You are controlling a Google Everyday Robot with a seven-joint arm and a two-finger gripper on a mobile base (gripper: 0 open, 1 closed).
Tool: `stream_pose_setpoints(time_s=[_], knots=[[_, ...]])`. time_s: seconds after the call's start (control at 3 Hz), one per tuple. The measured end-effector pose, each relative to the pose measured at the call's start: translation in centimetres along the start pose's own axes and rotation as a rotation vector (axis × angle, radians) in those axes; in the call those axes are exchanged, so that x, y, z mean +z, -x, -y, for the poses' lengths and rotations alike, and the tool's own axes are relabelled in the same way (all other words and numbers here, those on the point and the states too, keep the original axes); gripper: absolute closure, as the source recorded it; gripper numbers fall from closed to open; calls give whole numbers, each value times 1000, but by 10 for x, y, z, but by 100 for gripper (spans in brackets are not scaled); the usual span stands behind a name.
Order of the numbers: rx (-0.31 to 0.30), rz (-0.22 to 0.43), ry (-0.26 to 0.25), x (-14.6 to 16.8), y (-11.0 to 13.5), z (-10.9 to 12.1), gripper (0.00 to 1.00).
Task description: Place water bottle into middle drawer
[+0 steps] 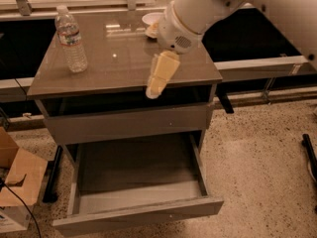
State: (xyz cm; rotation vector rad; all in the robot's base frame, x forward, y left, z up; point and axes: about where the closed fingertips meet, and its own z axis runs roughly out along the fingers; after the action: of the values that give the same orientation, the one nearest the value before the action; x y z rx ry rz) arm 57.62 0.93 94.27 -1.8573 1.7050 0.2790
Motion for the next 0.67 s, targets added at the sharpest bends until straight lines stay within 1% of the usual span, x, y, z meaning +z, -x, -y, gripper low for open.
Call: stream_pose_setpoints(time_s=[0.33, 0.67], knots=[[-42, 91, 21, 40, 22, 37, 0], [-54, 144, 40, 65, 34, 61, 0]])
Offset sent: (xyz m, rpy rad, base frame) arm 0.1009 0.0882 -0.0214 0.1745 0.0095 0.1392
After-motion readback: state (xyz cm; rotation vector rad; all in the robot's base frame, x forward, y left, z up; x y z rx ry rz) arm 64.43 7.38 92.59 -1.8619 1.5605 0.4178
